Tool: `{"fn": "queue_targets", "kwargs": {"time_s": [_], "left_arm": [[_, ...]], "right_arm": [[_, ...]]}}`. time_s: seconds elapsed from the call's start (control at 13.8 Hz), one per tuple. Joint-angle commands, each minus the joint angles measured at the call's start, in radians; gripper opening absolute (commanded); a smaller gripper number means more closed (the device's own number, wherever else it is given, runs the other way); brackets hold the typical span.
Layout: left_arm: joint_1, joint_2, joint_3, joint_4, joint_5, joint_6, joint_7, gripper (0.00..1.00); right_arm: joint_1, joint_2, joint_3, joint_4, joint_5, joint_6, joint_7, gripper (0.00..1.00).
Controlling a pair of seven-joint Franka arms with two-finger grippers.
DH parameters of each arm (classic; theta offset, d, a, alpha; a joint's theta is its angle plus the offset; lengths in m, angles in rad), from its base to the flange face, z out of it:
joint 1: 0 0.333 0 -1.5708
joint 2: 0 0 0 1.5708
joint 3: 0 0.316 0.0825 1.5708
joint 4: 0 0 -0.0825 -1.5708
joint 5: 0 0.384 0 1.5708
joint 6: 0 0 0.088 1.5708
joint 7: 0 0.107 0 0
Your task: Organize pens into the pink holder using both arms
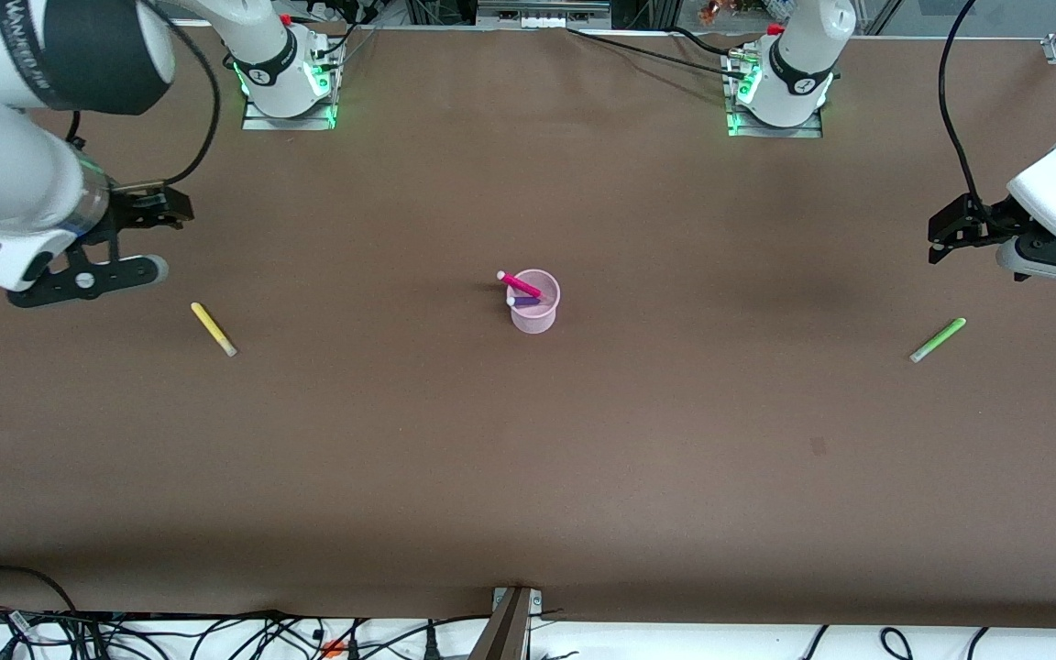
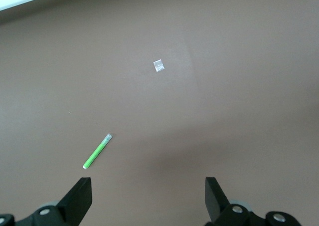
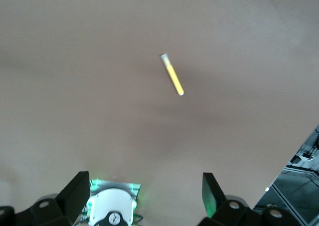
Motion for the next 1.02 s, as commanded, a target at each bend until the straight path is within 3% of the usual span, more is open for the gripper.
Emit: {"fn": "queue_targets", "kwargs": {"time_s": [0.0,0.07,0.22,0.44,0.73,0.8,0.95], "left_arm": [[-0.003,-0.014,-0.003,-0.006,0.017,-0.008,0.001,1.00],[-0.003,-0.015,-0.003,-0.006,0.017,-0.008,0.001,1.00],[-0.003,-0.014,-0.001,0.000,0.017,-0.009,0.001,1.00],[-0.003,-0.014,-0.001,0.002,0.017,-0.009,-0.001,1.00],[-0.003,-0.014,-0.001,0.002,0.017,-0.009,-0.001,1.00],[-0.003,-0.014,-0.001,0.002,0.017,-0.009,-0.001,1.00],[-0.003,-0.014,-0.001,0.002,0.017,-0.009,-0.002,1.00]], "right_arm": [[0.017,-0.217,-0.059,-0.317,0.018,0.180,0.010,0.99],[0.017,-0.248,-0.078,-0.367,0.017,0.214,0.019,0.99],[0.017,-0.262,-0.108,-0.415,0.017,0.240,0.029,0.90],[0.017,-0.298,-0.127,-0.478,0.017,0.294,0.064,0.91],[-0.003,-0.299,-0.106,-0.478,0.017,0.291,0.179,0.93],[-0.066,-0.299,-0.043,-0.478,0.017,0.292,0.180,0.93],[-0.237,-0.299,0.144,-0.478,0.017,0.300,0.180,0.93]]}}
